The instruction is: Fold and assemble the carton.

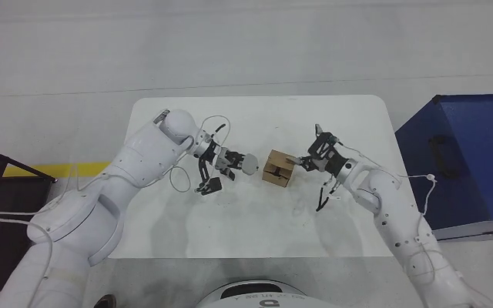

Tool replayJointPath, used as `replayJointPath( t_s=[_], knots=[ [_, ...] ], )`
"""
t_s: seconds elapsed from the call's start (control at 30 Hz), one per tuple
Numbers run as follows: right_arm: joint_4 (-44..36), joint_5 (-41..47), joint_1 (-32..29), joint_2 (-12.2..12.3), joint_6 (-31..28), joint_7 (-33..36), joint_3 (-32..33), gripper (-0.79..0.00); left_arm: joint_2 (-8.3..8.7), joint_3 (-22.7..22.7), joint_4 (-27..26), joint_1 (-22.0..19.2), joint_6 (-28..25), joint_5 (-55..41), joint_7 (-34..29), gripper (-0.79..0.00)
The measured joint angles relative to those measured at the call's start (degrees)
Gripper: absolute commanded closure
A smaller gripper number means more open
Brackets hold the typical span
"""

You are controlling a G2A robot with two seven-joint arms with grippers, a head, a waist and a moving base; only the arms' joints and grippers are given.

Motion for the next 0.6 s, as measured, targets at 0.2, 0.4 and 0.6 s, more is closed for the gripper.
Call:
replayJointPath(
  t_s=[0.2, 0.4, 0.6],
  knots=[
    [5.7, 9.3, 2.4, -0.6, -6.2, 1.8, -1.7, -0.757, 0.42, -0.6, -2.9, 0.2, -0.5, -0.2, -0.4, -0.785],
    [11.8, 18.5, 5.2, -1.3, -10.8, 2.9, -3.1, -0.757, 0.34, 0.1, -5.1, 0.6, -1.3, 1.6, -0.4, -0.785],
    [16.5, 24.2, 7.5, -1.8, -13.6, 4.5, -4.2, -0.57, -0.17, 0.5, -4.9, 0.5, -2.4, 2.4, -2.2, -0.785]
  ],
)
